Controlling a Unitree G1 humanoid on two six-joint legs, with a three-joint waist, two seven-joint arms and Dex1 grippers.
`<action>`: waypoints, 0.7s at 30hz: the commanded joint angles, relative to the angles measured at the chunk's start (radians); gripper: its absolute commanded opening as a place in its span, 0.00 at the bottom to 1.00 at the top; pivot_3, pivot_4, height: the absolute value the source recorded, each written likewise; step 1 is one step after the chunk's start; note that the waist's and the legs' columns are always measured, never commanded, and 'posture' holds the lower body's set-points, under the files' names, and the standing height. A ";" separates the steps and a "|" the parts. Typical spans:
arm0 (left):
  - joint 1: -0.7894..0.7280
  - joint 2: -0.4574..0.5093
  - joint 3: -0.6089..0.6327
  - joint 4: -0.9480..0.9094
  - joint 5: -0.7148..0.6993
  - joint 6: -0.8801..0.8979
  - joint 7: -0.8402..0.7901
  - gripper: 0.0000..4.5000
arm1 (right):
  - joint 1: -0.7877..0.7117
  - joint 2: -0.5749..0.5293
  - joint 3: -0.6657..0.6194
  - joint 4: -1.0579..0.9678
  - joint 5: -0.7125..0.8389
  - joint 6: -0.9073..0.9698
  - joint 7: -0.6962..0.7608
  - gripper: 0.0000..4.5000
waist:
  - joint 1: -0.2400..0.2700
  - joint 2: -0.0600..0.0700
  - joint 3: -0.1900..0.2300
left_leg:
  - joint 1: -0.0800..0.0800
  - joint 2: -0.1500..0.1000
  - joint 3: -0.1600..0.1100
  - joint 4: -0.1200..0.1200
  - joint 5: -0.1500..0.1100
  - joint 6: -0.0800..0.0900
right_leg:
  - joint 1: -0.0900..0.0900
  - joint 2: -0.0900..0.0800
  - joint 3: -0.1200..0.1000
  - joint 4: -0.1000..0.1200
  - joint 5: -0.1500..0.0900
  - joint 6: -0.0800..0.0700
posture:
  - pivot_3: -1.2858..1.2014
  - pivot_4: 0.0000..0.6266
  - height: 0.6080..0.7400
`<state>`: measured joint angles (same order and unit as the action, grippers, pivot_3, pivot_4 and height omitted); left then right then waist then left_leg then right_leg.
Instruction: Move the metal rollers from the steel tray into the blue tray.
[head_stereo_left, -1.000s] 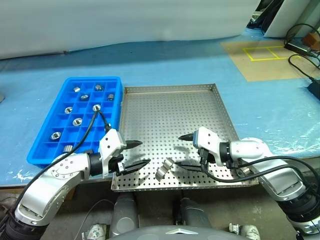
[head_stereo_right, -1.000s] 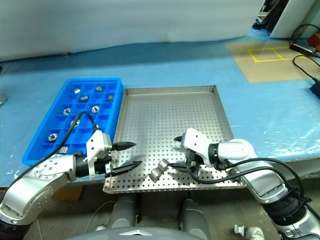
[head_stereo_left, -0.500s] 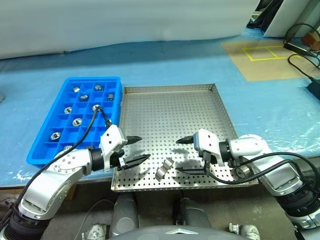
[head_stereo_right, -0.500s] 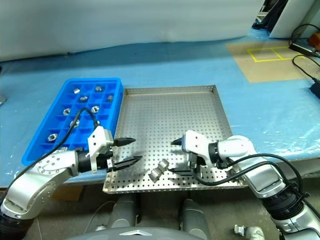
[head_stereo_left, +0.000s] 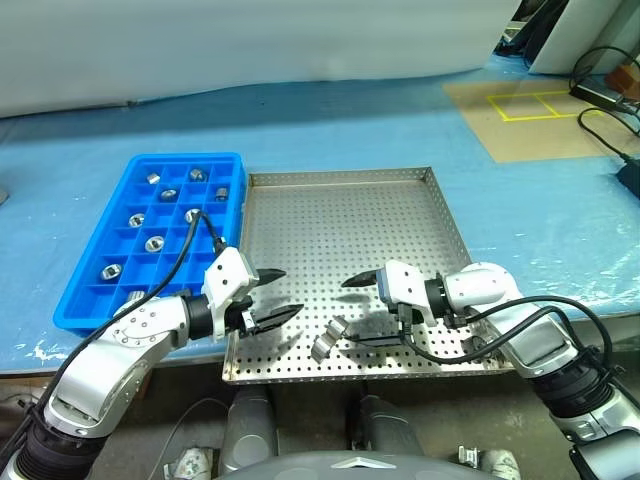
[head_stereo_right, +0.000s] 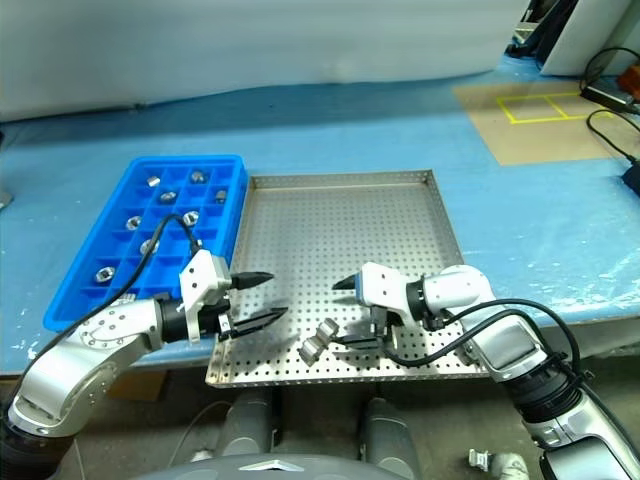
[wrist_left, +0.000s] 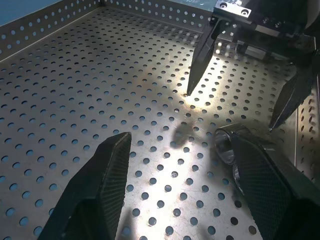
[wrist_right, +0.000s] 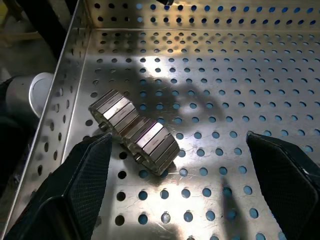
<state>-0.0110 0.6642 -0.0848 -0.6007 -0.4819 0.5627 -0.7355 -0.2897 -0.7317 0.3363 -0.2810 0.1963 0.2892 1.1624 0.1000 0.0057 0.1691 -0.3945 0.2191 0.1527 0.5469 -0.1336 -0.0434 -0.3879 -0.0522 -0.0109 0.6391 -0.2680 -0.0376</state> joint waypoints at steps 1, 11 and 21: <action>0.011 0.006 0.021 -0.014 0.004 -0.027 -0.009 0.74 | -0.014 -0.003 -0.013 0.004 0.002 -0.027 0.016 1.00 | 0.000 0.000 0.000 | 0.000 0.000 0.000 0.000 0.000 0.000 | 0.000 0.000 0.000 0.000 0.000 0.000 | 0.55 0.24 1.00; -0.007 -0.004 0.005 -0.018 0.020 -0.008 0.013 0.74 | 0.007 -0.003 0.007 0.013 -0.019 -0.075 0.051 1.00 | 0.000 0.000 0.000 | 0.000 0.000 0.000 0.000 0.000 0.000 | 0.000 0.000 0.000 0.000 0.000 0.000 | 0.55 0.24 1.00; -0.013 -0.018 -0.019 -0.019 0.035 0.000 0.028 0.74 | 0.037 0.008 -0.018 -0.059 0.016 -0.047 0.041 0.86 | 0.000 0.000 0.000 | 0.000 0.000 0.000 0.000 0.000 0.000 | 0.000 0.000 0.000 0.000 0.000 0.000 | 0.55 0.24 1.00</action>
<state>-0.0197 0.6472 -0.1051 -0.5980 -0.4483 0.5659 -0.7112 -0.2470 -0.7311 0.3461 -0.2995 0.1839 0.2348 1.2131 0.1004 0.0057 0.1691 -0.3945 0.2192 0.1526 0.5469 -0.1338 -0.0429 -0.3881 -0.0522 -0.0108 0.6390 -0.2681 -0.0376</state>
